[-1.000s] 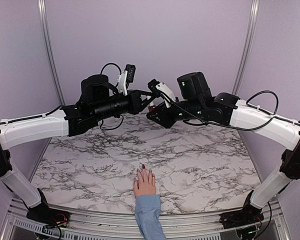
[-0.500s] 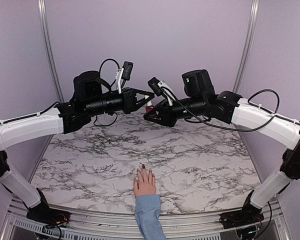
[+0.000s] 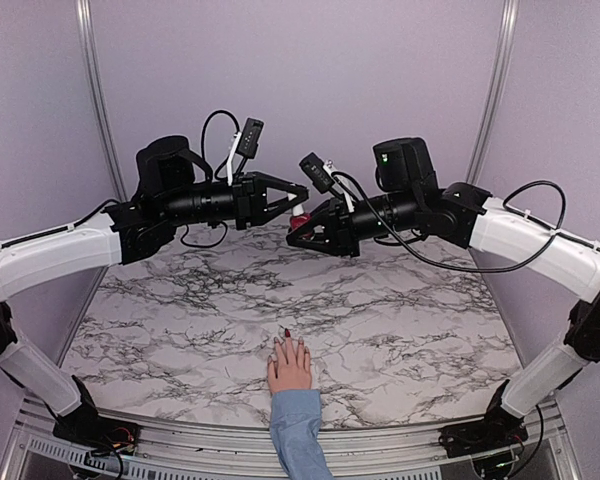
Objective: Paint the nails
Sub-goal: Screw the nail polish bottle cap onto the nail polish bottle, then pass from the right arm to the left
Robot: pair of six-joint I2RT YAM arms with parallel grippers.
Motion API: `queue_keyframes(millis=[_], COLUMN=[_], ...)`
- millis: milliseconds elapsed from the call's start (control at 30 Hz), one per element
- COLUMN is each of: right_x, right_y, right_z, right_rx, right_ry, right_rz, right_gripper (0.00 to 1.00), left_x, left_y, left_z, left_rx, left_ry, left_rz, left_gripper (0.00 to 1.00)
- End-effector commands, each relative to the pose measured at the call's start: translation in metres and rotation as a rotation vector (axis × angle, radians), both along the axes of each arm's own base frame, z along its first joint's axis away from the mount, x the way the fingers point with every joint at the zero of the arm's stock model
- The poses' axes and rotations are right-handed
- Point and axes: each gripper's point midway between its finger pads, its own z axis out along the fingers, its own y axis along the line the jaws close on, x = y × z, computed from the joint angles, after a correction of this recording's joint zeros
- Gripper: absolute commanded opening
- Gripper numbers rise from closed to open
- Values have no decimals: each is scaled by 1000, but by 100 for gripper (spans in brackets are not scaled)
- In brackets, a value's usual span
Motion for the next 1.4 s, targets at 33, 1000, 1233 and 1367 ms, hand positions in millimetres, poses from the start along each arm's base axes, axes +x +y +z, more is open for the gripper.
queue_keyframes(millis=[33,1000,1233,1367], right_x=[-19,-33,-32,-32], right_y=[-3,10,11,11], right_z=[33,-5,-7,-5], right_rx=[92,-9,-13,-11], right_ry=[-104,-87,-88,-94], right_rz=[78,181,179,178], right_gripper=[0,0,0,0], left_x=[0,-28,-31,-32], left_y=[19,19,16,16], left_z=[17,1,-4,-10], left_rx=[-21,125,138,156], left_ry=[-32,-136,-126,-118], left_rz=[21,-104,-133,-139], left_gripper=[34,45,28,36])
